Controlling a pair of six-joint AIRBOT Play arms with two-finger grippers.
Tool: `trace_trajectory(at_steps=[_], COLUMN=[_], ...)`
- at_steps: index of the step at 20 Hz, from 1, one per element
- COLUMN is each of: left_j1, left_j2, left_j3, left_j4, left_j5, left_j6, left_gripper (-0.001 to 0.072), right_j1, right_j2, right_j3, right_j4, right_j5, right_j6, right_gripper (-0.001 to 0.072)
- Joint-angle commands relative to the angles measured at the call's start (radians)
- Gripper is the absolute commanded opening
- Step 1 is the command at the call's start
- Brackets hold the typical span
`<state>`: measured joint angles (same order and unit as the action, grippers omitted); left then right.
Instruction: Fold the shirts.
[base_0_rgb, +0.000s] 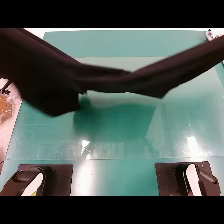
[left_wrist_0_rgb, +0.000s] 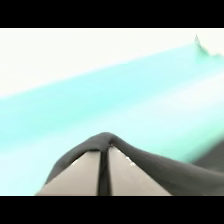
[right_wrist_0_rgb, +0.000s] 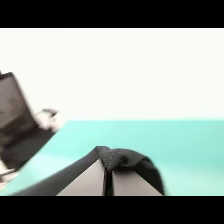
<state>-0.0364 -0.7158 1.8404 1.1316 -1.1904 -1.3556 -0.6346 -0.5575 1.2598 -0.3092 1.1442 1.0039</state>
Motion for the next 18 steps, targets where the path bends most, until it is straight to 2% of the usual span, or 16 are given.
trace_trajectory(at_steps=[1,3,5,7,10,11,15,18], left_j1=[0.0,0.0,0.0,0.0,0.0,0.0,0.0,0.0], left_j2=[0.023,0.023,0.023,0.022,0.022,0.022,0.018,0.007], left_j3=[0.196,0.236,0.239,0.23,0.144,0.087,-0.173,-0.425], left_j4=[0.056,0.016,-0.058,-0.072,-0.064,-0.066,-0.059,-0.031], left_j5=[-0.013,-0.015,-0.018,-0.025,-0.055,-0.063,-0.067,0.019], left_j6=[0.003,0.005,0.056,0.055,0.055,0.052,0.055,0.055], left_gripper=[0.0025,0.0025,0.0025,0.0025,0.0025,0.0025,0.0025,0.0024], right_j1=[0.006,0.006,0.006,0.025,0.08,0.098,0.163,0.182], right_j2=[0.05,0.07,0.079,0.079,0.056,0.051,0.05,0.02], right_j3=[0.256,0.345,0.422,0.473,0.458,0.419,0.116,-0.129], right_j4=[-0.103,-0.143,-0.219,-0.257,-0.302,-0.319,-0.446,-0.451], right_j5=[-0.103,-0.143,-0.146,-0.146,-0.076,-0.049,0.005,-0.007], right_j6=[-0.045,-0.047,-0.045,-0.042,-0.033,-0.024,0.129,0.141], right_gripper=[0.0022,0.0022,0.0022,0.0023,0.0023,0.0024,0.0024,0.0024])
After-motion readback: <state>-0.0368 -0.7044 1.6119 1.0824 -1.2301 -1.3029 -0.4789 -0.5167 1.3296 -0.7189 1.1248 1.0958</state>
